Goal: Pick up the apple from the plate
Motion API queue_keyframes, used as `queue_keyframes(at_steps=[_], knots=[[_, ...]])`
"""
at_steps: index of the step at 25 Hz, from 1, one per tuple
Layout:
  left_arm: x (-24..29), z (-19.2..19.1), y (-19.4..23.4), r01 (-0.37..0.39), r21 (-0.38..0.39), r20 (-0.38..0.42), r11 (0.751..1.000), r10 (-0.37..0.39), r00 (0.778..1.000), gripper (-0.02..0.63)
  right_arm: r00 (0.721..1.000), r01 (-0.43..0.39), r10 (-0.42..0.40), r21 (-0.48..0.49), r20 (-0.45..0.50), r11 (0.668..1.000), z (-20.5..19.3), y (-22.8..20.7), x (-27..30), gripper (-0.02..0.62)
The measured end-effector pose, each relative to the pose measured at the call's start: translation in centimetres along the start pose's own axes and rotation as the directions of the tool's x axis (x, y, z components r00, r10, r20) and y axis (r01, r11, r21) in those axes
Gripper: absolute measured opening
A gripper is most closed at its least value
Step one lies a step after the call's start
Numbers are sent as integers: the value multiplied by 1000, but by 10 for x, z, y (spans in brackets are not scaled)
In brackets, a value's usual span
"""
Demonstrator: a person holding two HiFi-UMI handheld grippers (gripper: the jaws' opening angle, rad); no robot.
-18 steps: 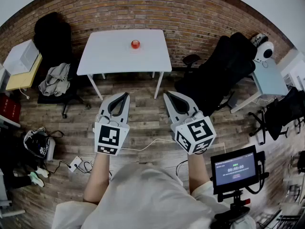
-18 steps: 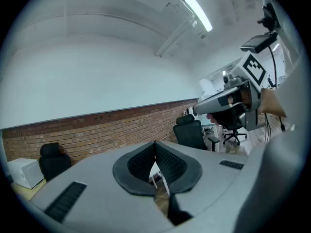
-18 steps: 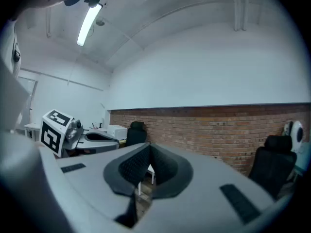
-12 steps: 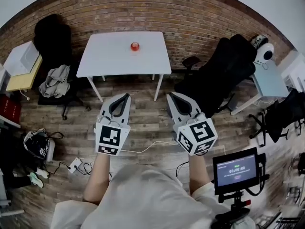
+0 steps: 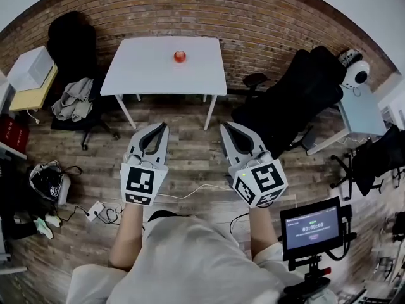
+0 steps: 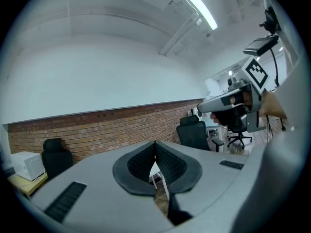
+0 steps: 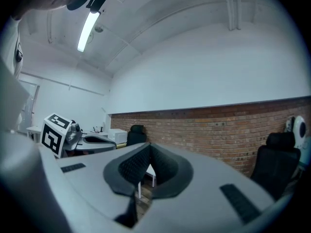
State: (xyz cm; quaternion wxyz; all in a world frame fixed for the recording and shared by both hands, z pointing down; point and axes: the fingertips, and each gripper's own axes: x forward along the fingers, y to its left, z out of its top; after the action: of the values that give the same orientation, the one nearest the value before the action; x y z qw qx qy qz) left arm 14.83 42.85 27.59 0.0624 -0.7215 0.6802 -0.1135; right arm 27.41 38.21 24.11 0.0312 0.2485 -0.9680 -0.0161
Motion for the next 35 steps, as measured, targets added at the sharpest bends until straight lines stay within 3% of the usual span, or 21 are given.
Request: queue_keyframes(at_steps=[9,19,28,35], knots=[[7,-10,-17,-10,-12,-24,1000,10,1000,6,999,-23,24,14,-36,1000,-20,-13,-5,2],[32,-24,-6,11,-27,-29,1000,-12,1000,6,999,-7,8,15,-41,1000,-27,-27,15,2],[112,-42,65,23,-47,-18,999,-24,1000,6,996,60,-60,8,-65,998,-35,-76,98,2],[158,-40,108,46,-48,-11,998,-47,999,6,995,65,-65,-8,-70,998,-22,-92,157,2]])
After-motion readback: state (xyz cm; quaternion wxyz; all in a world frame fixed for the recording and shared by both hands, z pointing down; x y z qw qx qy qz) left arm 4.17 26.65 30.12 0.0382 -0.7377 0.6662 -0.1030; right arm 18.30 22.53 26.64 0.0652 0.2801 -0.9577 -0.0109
